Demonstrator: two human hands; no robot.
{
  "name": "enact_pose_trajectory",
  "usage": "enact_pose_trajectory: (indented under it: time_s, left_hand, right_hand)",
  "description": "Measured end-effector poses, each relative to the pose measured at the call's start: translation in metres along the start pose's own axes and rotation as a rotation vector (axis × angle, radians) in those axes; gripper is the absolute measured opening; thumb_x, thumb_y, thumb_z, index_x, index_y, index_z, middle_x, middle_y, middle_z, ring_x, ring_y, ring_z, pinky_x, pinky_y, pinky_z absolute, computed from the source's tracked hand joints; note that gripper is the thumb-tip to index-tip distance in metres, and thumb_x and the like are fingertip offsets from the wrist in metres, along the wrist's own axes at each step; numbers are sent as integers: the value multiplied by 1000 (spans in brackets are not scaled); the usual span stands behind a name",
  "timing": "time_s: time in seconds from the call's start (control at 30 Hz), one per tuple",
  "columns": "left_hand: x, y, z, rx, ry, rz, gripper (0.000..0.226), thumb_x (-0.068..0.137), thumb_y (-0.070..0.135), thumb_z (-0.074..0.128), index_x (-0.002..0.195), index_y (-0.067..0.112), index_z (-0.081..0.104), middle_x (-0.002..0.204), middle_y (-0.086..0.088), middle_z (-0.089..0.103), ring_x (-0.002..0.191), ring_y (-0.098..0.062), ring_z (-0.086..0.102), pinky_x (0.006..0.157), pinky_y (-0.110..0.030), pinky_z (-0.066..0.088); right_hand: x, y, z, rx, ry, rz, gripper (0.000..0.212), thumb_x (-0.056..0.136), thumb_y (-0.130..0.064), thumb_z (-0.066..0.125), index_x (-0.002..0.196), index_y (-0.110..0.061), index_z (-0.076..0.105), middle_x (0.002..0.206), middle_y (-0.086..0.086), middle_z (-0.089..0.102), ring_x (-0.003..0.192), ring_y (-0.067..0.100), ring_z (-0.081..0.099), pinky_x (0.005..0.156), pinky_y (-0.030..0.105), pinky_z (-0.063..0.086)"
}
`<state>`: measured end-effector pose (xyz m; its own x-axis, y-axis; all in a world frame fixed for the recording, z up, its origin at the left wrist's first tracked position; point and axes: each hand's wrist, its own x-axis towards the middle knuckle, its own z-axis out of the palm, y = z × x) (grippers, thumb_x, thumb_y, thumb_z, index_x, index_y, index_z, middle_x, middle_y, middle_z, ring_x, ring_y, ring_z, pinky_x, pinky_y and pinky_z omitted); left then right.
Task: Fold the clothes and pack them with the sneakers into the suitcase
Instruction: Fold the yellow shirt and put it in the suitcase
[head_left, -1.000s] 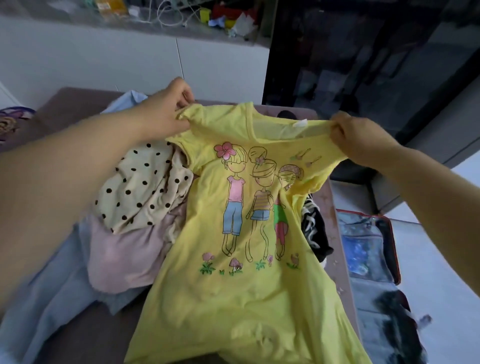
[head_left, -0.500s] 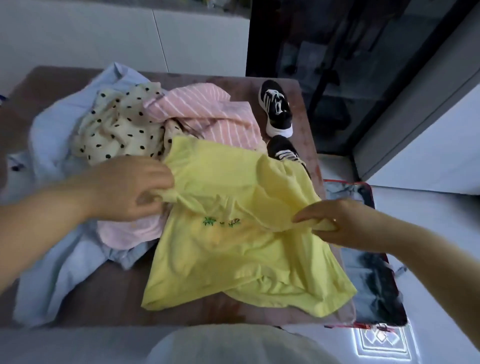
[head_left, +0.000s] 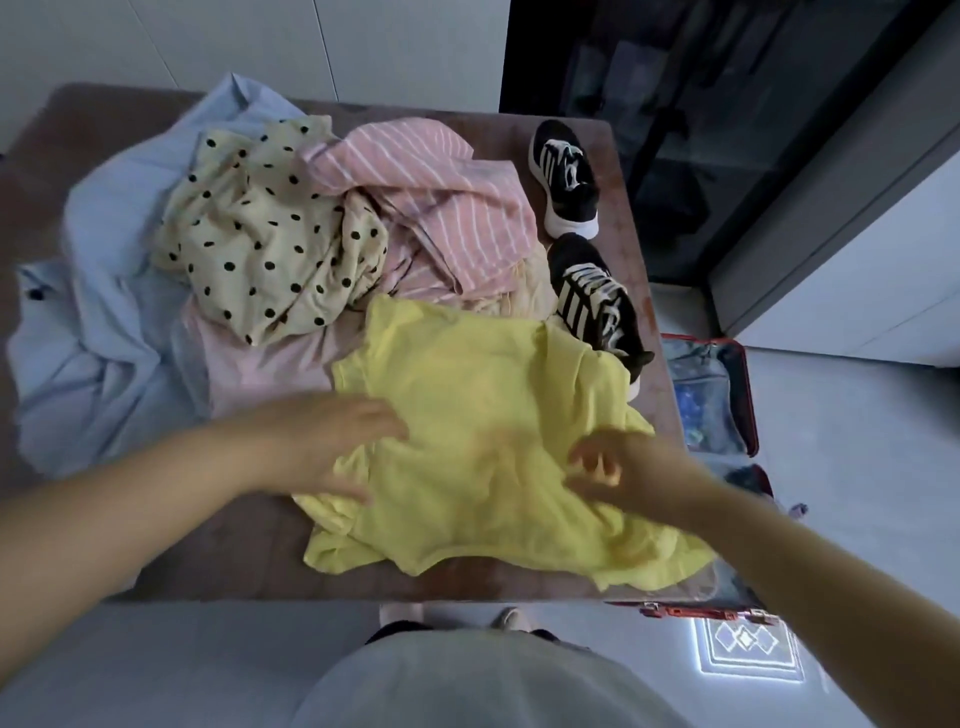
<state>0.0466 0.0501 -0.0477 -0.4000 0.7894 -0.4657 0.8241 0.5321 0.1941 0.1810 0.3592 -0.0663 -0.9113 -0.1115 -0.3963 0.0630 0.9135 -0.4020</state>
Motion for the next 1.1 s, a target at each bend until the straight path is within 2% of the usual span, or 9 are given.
enact_pose_trajectory:
  time_s: [0.07, 0.13, 0.2, 0.33, 0.47, 0.57, 0.73, 0.97, 1.1]
  left_hand:
    - [18, -4, -26, 1, 434, 44, 55, 86, 56, 43, 132, 27, 46, 131, 12, 46, 125, -16, 42, 103, -31, 29]
    - [40, -13, -48, -29, 637, -58, 48, 90, 42, 50, 131, 18, 51, 129, -3, 55, 121, -27, 46, 101, -37, 31]
    - [62, -23, -57, -88, 572, -238, 43, 90, 35, 55, 130, 20, 50, 125, -5, 57, 120, -27, 42, 98, -37, 30]
    - [76, -35, -56, -205, 451, -385, 28, 83, 36, 65, 109, 27, 64, 107, -1, 63, 116, -22, 42, 95, -33, 31]
    - [55, -41, -62, -246, 477, -372, 27, 79, 32, 71, 104, 22, 67, 87, 5, 62, 102, -20, 45, 87, -29, 31]
    - [41, -38, -66, -211, 394, -355, 35, 80, 32, 69, 114, 23, 64, 76, 12, 50, 92, -14, 37, 79, -26, 28]
    - [33, -32, -66, -44, 340, -319, 26, 82, 36, 66, 102, 20, 68, 97, 0, 63, 103, -21, 44, 84, -27, 26]
    - [24, -37, -60, -44, 360, -323, 18, 85, 32, 63, 98, 19, 64, 111, 3, 59, 114, -22, 39, 95, -31, 28]
    - [14, -42, -57, -194, 379, -293, 18, 86, 23, 61, 78, 35, 50, 102, -2, 61, 103, -23, 48, 85, -31, 34]
  right_hand:
    - [25, 2, -28, 99, 436, -72, 21, 85, -34, 64, 99, -19, 66, 89, -10, 59, 82, 14, 56, 75, 28, 46]
    - [54, 8, -49, 39, 607, -23, 24, 87, -24, 61, 108, -13, 64, 108, 4, 62, 99, 26, 56, 85, 34, 42]
    - [78, 16, -57, -40, 439, 124, 38, 87, -28, 60, 123, -16, 56, 118, 5, 61, 108, 29, 52, 93, 37, 40]
    - [85, 25, -56, -126, 97, 228, 44, 82, -40, 63, 123, -26, 55, 100, -3, 68, 107, 23, 52, 100, 40, 35]
    - [64, 31, -49, -91, 238, 290, 23, 83, -38, 63, 93, -18, 67, 87, 1, 67, 85, 23, 60, 77, 34, 46]
    - [53, 24, -41, 35, 337, 444, 43, 91, -47, 46, 70, -12, 58, 71, 7, 58, 72, 27, 56, 63, 32, 44]
    - [51, 11, -32, 55, 281, 435, 22, 86, -39, 61, 82, -18, 66, 80, 4, 64, 80, 25, 61, 67, 31, 47]
    - [47, 8, -19, 278, 106, 497, 40, 80, -42, 69, 93, -4, 68, 74, 4, 58, 66, 17, 52, 58, 26, 39]
    - [38, 9, -20, 571, 271, 420, 18, 73, -22, 78, 87, -14, 70, 67, -6, 58, 63, 10, 51, 55, 18, 40]
